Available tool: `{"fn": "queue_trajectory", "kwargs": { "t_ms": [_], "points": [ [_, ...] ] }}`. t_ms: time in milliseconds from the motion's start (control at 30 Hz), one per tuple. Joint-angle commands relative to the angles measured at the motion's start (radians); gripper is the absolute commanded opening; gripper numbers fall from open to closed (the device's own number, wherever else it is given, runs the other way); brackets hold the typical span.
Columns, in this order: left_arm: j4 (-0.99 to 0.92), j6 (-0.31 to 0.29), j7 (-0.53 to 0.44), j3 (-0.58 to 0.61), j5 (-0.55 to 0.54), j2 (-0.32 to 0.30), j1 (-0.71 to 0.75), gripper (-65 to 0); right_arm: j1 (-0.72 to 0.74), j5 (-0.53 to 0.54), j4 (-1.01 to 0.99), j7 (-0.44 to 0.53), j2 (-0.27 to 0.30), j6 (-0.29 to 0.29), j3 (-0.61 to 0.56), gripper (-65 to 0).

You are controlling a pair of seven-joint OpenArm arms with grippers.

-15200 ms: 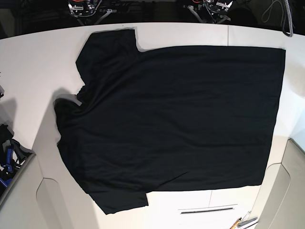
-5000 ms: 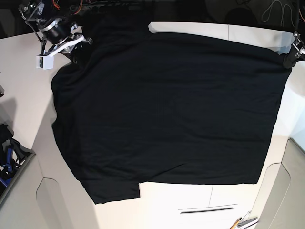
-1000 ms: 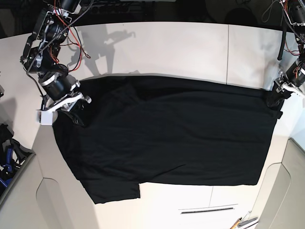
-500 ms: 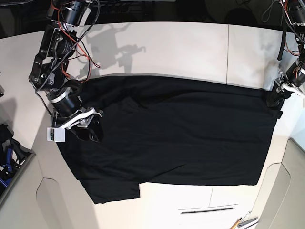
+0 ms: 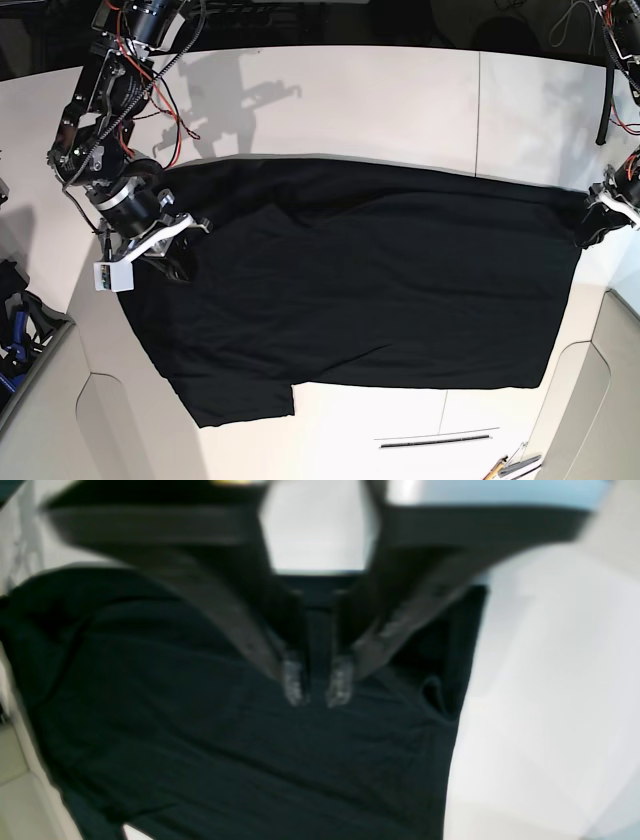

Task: Fold the T-shirt properly
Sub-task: 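Pull both held corners further toward the robot, sliding the shirt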

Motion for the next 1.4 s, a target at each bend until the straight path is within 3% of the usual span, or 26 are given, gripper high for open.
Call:
{"fn": "queue_trajectory", "kwargs": {
  "t_ms": [0, 200, 367, 600, 700, 900, 1033, 1367],
  "points": [
    [0.024, -0.009, -0.019, -0.005, 0.004, -0.014, -0.008, -63.0, 0.006, -0.010, 0.018, 0.032, 0.005, 0.005, 0.001, -65.0],
    [0.021, -0.009, -0.134, 0.054, 0.222, 0.002, -0.008, -65.0, -0.047, -0.200, 0.012, 0.153, 0.006, -0.096, 0.001, -65.0],
    [0.021, -0.009, -0.222, 0.199, 0.409, 0.002, -0.007, -65.0, -0.055, -0.254, -0.017, 0.163, 0.026, -0.148, 0.001, -65.0],
    [0.015, 0.175, -0.219, 0.330, 0.602, 0.002, -0.003, -65.0, -0.055, -0.254, -0.218, 0.166, 0.090, -0.169, 0.001, -65.0],
    [0.015, 0.200, -0.192, 0.328, 0.591, 0.001, 0.010, -65.0, -0.056, -0.251, -0.264, 0.156, 0.104, -0.169, 0.001, -65.0],
    [0.015, 0.194, -0.106, 0.327, 0.487, 0.001, 0.083, -65.0, -0.056, -0.217, -0.238, 0.071, 0.105, -0.159, 0.001, -65.0],
    [0.017, 0.150, -0.090, 0.324, 0.405, 0.002, 0.149, -65.0, -0.056, -0.182, -0.209, 0.014, 0.105, -0.117, 0.001, -65.0],
    [0.023, 0.018, 0.014, 0.208, 0.203, 0.002, 0.257, -65.0, -0.212, -0.165, -0.050, -0.011, 0.109, -0.116, 0.001, -65.0]
  ]
}}
